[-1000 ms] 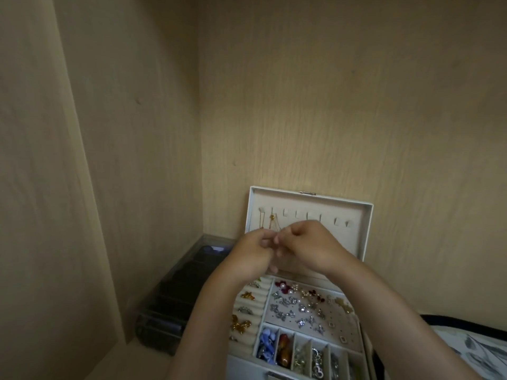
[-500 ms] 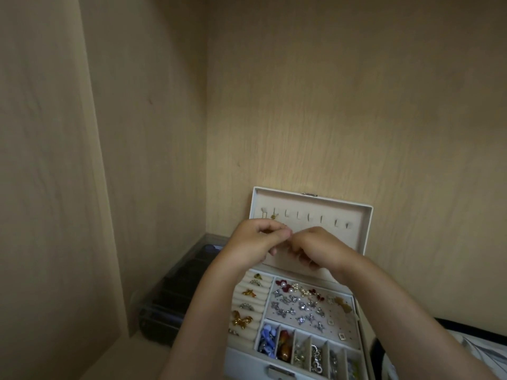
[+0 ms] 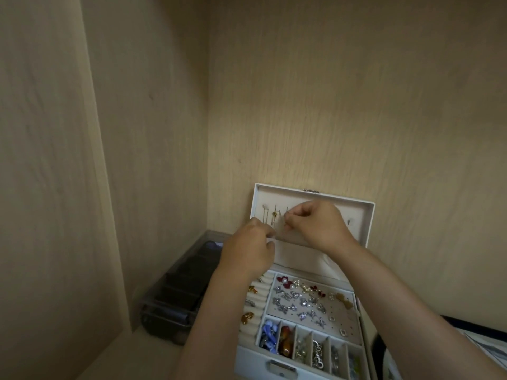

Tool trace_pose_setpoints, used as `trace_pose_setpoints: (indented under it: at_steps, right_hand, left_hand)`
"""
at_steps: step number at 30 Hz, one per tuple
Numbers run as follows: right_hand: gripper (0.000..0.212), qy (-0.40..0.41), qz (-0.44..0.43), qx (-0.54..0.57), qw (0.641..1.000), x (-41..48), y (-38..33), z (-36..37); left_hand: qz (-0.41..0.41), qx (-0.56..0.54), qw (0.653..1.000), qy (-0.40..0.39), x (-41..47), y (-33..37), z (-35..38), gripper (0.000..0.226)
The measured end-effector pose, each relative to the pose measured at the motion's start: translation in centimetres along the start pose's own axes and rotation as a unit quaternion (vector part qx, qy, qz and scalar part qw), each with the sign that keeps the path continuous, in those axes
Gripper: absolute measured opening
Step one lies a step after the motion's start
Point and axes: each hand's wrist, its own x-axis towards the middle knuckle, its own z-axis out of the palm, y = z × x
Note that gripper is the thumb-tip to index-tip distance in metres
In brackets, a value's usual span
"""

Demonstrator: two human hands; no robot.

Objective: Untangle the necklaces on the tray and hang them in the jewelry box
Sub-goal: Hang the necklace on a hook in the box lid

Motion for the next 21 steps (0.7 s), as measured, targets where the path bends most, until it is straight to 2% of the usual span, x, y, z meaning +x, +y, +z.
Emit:
trace_pose_setpoints:
  at_steps: [6, 12, 15, 21]
  right_hand:
    - [0.010, 0.004, -0.060, -0.177, 0.982, -0.2, -0.4, 1.2]
    - [0.017, 0.000, -0.147, -0.319, 0.936, -0.5, 0.4, 2.5]
    - [0.019, -0.003, -0.172, -0.331, 0.928, -0.5, 0.9, 2.8]
    - [0.020, -0.028, -0.146, -0.278, 0.949, -0.9, 1.8, 2.7]
  left_hand:
    - [0.003, 0.075, 0.997, -0.009, -0.2, 0.1, 0.3, 0.030]
    - [0.003, 0.072, 0.997, 0.017, -0.3, 0.2, 0.1, 0.013]
    - [0.005, 0.072, 0.997, 0.009, -0.2, 0.0, 0.0, 0.012]
    - [0.000, 0.068, 0.998, 0.006, 0.1, -0.1, 0.3, 0.015]
